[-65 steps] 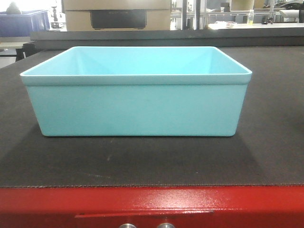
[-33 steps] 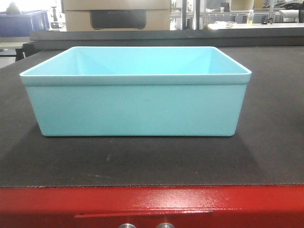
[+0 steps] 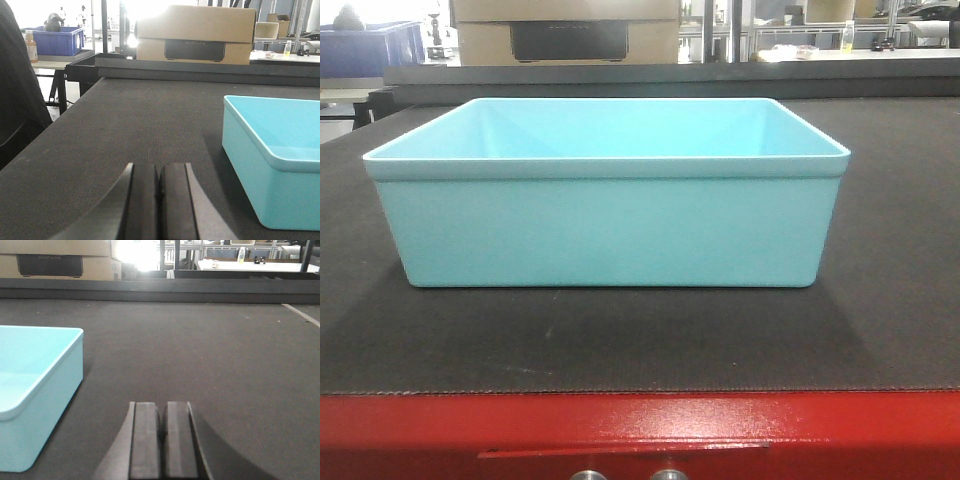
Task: Fetch blue bin and place on conveyor start
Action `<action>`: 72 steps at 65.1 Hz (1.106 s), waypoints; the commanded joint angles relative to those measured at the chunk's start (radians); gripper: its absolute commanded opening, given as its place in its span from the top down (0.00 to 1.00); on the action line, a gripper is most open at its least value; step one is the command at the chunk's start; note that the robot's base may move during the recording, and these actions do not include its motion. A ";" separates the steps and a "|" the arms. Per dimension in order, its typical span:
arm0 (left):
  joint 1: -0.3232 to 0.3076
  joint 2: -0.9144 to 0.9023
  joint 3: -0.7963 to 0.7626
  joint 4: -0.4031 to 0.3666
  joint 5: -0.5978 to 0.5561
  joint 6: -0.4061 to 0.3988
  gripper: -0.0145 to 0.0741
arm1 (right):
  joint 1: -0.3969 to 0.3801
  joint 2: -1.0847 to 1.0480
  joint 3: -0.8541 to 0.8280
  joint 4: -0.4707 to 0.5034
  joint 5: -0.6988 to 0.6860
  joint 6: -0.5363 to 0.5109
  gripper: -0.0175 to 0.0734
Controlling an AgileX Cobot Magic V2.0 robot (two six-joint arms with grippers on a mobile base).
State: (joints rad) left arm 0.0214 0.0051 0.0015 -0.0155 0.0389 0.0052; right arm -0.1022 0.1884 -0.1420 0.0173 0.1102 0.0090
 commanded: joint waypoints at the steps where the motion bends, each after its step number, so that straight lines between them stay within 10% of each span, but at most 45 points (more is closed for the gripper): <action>1: 0.003 -0.005 -0.002 -0.006 -0.012 0.003 0.96 | -0.021 -0.060 0.045 0.008 -0.011 -0.009 0.99; 72: 0.003 -0.005 -0.002 -0.006 -0.012 0.003 0.96 | -0.074 -0.188 0.142 0.002 -0.058 -0.019 0.99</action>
State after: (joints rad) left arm 0.0214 0.0051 0.0015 -0.0155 0.0389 0.0073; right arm -0.1730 0.0027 -0.0014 0.0268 0.0828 0.0000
